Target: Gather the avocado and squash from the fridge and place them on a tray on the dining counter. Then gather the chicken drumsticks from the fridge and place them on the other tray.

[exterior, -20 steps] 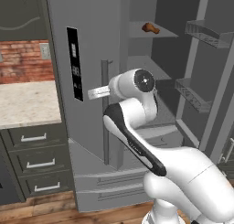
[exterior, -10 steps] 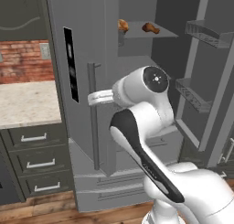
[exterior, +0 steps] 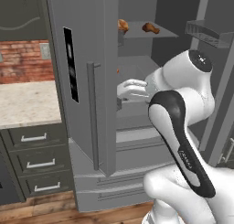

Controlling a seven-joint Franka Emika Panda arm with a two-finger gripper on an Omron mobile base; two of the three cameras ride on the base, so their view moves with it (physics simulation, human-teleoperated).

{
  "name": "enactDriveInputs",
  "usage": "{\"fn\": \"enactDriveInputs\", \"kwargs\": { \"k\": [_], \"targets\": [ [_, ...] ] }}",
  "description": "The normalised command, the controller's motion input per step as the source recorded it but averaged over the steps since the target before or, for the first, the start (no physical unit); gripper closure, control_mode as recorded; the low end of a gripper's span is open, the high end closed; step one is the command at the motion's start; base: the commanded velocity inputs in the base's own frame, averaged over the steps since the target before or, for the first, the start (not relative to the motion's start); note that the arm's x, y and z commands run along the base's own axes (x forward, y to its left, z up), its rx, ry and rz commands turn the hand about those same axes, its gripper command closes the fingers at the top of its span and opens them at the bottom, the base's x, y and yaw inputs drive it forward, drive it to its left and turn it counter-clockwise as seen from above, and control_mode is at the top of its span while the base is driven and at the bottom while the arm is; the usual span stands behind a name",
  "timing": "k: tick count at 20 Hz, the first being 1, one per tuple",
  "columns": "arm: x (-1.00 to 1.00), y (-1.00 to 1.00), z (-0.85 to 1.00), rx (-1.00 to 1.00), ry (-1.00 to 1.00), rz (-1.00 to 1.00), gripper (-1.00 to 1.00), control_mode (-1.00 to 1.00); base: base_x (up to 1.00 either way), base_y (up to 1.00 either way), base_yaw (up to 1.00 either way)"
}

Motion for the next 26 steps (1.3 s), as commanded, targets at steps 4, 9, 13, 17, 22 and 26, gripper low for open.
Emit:
{"fn": "enactDriveInputs", "kwargs": {
  "k": [4, 9, 13, 17, 22, 26],
  "targets": [
    [0.11, -0.48, 0.0, 0.19, 0.21, 0.0, -1.0, -1.0, 0.0, 0.0, 0.0],
    [0.18, -0.36, 0.0, 0.16, 0.11, 0.0, -1.0, -1.0, 0.0, 0.0, 0.0],
    [0.47, -0.16, 0.0, 0.12, 0.07, 0.0, -1.0, -1.0, 0.0, 0.0, 0.0],
    [0.54, -0.22, 0.0, 0.11, 0.05, 0.0, -1.0, -1.0, 0.0, 0.0, 0.0],
    [0.58, -0.16, -0.03, 0.11, 0.06, 0.0, -1.0, -1.0, 0.0, 0.0, 0.0],
    [0.73, 0.0, -0.12, 0.15, 0.1, 0.01, -1.0, -1.0, 0.0, 0.0, 0.0]
  ]
}}
